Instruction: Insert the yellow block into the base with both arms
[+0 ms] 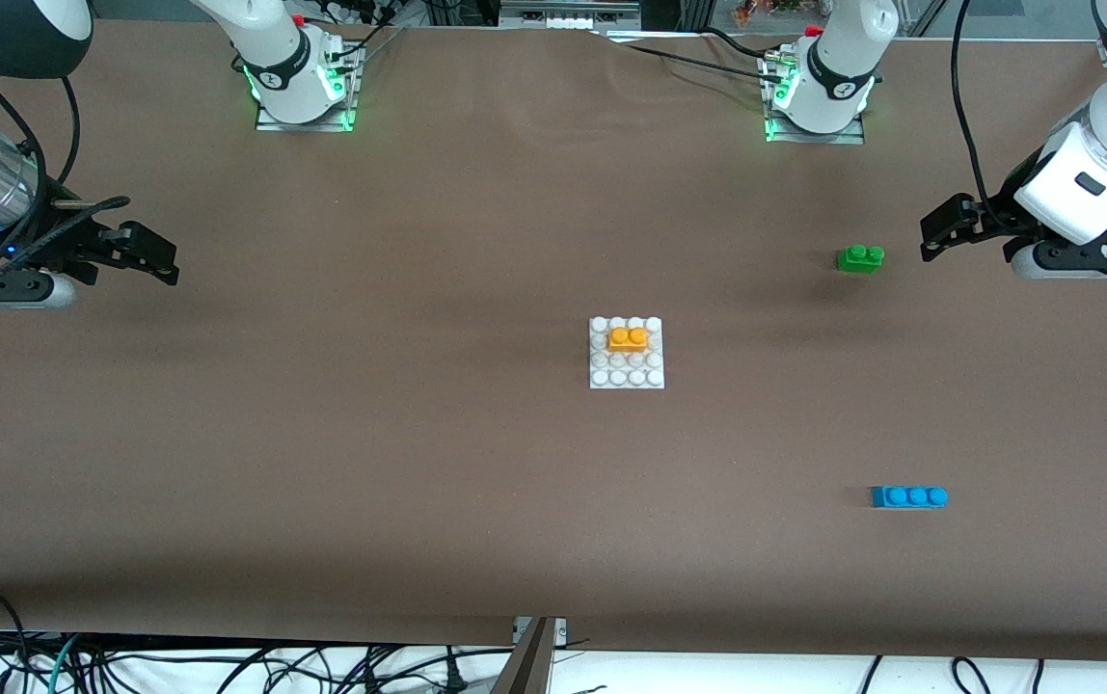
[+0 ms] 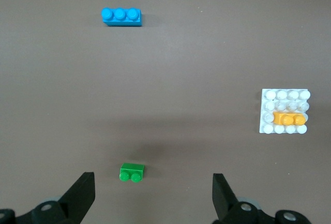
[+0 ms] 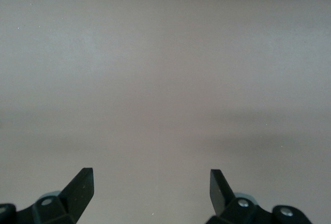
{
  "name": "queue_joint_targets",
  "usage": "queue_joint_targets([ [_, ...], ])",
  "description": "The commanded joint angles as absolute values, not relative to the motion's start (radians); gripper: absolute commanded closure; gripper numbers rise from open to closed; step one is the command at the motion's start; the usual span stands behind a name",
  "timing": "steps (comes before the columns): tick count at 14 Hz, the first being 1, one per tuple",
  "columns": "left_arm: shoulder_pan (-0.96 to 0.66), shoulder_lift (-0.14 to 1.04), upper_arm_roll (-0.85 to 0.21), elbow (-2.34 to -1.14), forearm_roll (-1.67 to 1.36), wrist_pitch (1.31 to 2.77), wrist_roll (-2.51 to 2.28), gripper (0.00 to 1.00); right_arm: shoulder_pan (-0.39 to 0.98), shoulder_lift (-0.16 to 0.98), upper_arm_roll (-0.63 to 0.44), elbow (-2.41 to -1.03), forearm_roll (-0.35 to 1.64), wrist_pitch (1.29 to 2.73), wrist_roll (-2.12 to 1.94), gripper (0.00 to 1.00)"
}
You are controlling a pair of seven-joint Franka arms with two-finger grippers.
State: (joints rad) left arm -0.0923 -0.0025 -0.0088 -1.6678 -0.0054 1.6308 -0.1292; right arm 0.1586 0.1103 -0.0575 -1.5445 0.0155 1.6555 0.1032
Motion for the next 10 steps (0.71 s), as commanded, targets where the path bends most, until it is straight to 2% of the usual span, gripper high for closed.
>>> queue_joint_targets([
  [1, -0.087, -0.057, -0.015, -1.73, 0.018, 1.652, -0.106, 0.0, 0.149, 0.114, -0.063, -1.531, 0.023, 1.652, 0.086, 0.01],
  [5, -0.074, -0.061, -0.018, -1.738, 0.018, 1.649, -0.106, 0.0, 0.141, 0.114, -0.066, -1.531, 0.023, 1.652, 0.083, 0.01],
  [8, -0.017, -0.061, -0.083, -1.74, 0.02, 1.648, -0.106, 0.0, 0.141, 0.114, -0.066, -1.531, 0.021, 1.652, 0.084, 0.01],
  [10, -0.017, -0.061, -0.084, -1.74, 0.02, 1.644, -0.106, 0.0, 0.14, 0.114, -0.067, -1.531, 0.021, 1.652, 0.087, 0.01],
])
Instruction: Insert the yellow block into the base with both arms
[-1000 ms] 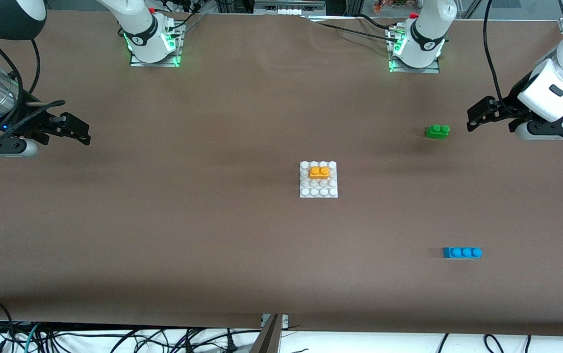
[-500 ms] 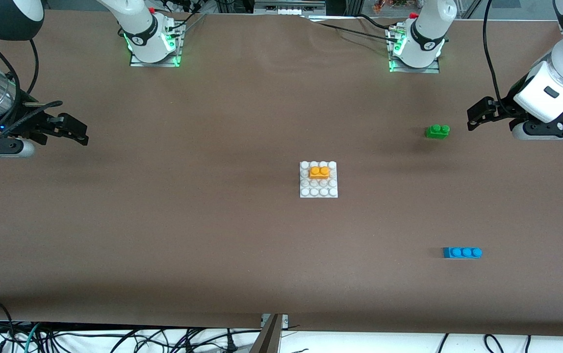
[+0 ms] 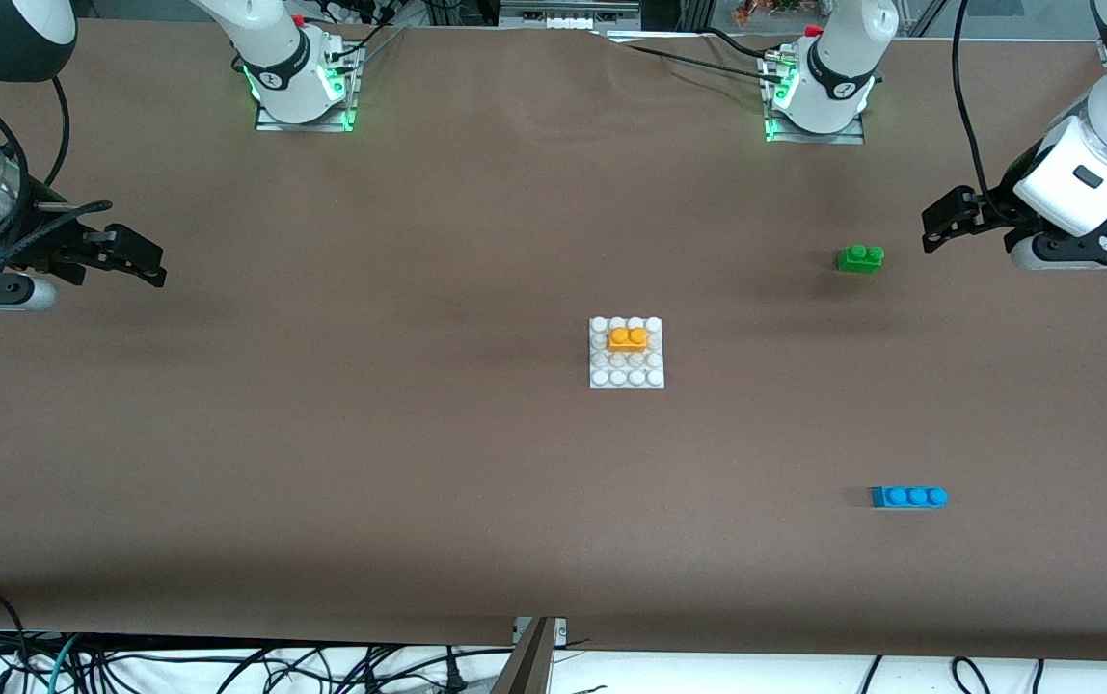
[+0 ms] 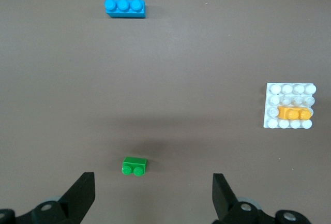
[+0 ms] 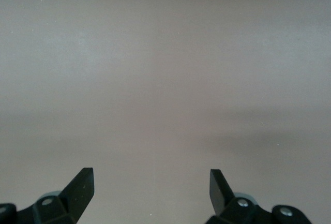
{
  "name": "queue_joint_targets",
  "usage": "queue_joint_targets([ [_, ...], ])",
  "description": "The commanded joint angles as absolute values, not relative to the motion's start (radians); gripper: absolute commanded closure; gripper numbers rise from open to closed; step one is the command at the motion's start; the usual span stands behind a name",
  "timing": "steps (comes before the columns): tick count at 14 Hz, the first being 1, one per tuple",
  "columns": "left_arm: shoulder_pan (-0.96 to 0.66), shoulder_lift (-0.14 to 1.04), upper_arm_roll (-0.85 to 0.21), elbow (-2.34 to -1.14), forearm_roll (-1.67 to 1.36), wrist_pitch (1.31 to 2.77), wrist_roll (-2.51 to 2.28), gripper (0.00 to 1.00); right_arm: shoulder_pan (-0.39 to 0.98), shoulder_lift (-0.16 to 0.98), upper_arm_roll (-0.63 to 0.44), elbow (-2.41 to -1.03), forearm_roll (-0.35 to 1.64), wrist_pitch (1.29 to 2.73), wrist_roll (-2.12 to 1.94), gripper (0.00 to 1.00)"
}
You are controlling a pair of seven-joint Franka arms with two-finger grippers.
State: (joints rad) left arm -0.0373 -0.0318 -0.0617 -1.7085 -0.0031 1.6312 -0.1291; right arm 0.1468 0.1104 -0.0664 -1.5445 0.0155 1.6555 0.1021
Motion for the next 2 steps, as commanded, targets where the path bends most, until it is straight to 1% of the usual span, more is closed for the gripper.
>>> queue_joint_targets([
  [1, -0.017, -0.063, -0.084, -1.74, 0.018, 1.643, -0.104, 0.0, 0.14, 0.115, -0.071, -1.531, 0.023, 1.654, 0.087, 0.01],
  [2, -0.018, -0.063, -0.084, -1.74, 0.018, 1.643, -0.106, 0.0, 0.134, 0.115, -0.075, -1.531, 0.026, 1.655, 0.087, 0.01],
])
